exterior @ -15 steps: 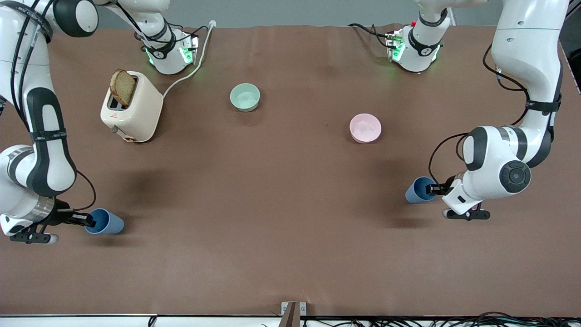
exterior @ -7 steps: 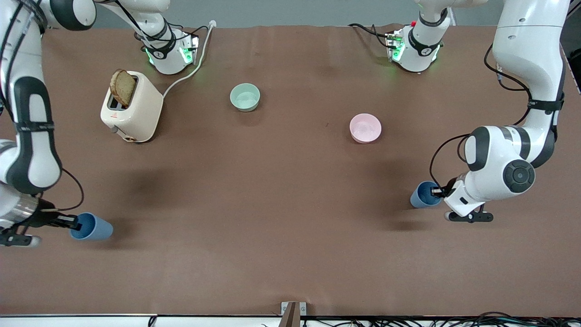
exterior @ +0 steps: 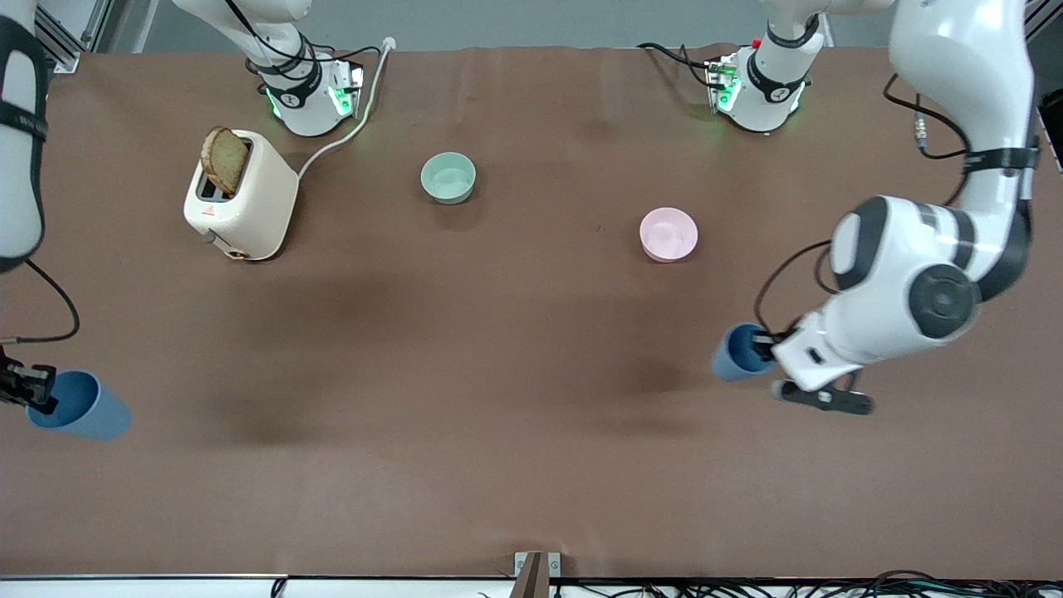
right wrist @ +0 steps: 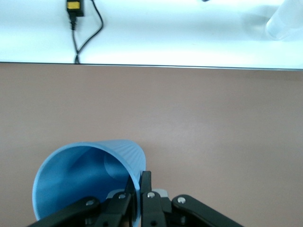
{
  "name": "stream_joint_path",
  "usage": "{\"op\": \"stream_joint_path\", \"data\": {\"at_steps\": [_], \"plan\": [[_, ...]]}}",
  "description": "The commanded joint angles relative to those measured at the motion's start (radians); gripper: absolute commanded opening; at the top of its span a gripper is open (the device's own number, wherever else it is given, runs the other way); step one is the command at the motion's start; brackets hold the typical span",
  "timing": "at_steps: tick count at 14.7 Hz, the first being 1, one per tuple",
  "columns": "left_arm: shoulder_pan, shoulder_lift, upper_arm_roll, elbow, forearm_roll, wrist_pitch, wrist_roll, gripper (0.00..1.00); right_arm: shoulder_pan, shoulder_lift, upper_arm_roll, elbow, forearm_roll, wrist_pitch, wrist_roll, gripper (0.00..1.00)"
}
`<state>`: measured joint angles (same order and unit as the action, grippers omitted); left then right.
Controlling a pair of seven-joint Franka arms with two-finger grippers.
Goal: Stack blue cups with both arms
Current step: 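Set the left gripper's cup mid-table while the right gripper lifts its cup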
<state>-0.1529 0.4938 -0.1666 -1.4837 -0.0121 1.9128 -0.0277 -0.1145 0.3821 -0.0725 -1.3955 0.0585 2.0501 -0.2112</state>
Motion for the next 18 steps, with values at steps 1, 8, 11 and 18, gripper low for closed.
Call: {"op": "stream_joint_path", "data": {"at_steps": [1, 8, 11, 18], "plan": [[-0.123, 0.087, -0.004, 0.101, 0.007, -0.017, 0.0, 0.0, 0.021, -0.118, 0.011, -0.042, -0.025, -0.155, 0.114, 0.01], [-0.368, 0.247, 0.001, 0.214, 0.009, 0.084, 0.049, 0.0, 0.041, -0.403, 0.034, -0.209, -0.023, -0.372, 0.208, 0.01], [-0.442, 0.281, 0.009, 0.214, 0.018, 0.149, 0.049, 0.01, 0.038, -0.44, 0.033, -0.212, -0.023, -0.473, 0.208, 0.01], [-0.513, 0.33, 0.009, 0.206, 0.095, 0.152, 0.04, 0.02, 0.035, -0.425, 0.03, -0.119, -0.025, -0.544, 0.196, 0.0]]}}
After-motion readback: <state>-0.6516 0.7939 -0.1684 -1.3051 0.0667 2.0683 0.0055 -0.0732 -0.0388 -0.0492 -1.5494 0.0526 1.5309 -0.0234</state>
